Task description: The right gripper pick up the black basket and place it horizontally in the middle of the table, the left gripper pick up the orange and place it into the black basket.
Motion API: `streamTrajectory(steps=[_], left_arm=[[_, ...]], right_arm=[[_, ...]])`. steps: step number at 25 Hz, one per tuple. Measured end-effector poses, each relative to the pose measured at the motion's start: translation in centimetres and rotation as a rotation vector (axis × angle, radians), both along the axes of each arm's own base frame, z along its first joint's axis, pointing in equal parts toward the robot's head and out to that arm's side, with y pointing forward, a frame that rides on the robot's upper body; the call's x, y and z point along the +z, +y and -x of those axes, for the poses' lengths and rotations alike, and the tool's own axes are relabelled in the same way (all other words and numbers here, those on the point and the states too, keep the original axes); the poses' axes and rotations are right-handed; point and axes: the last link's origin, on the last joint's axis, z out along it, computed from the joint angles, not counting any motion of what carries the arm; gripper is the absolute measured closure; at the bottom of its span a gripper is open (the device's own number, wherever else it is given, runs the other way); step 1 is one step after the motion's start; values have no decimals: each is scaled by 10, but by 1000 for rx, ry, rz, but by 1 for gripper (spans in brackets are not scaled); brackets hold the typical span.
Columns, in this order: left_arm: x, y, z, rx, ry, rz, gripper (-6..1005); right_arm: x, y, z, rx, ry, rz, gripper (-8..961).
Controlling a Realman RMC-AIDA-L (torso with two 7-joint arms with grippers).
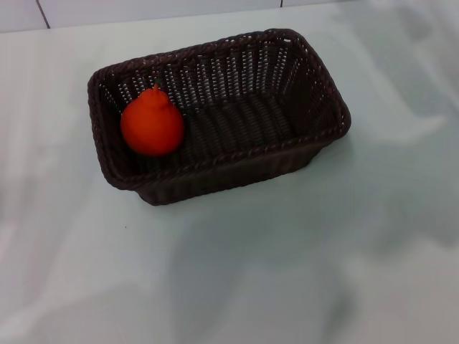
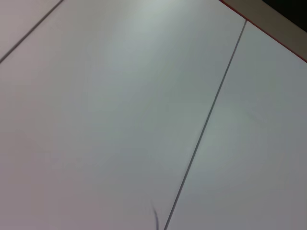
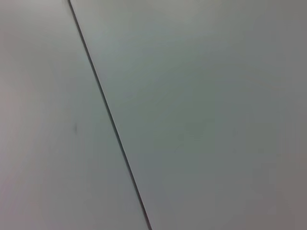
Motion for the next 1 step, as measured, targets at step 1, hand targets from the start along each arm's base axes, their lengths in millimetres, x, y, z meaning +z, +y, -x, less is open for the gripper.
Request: streamTrajectory(steps=[1], left_arm=[[0, -2, 1, 2, -2, -1, 98]], right_arm=[[1, 1, 1, 1, 1, -5, 145]])
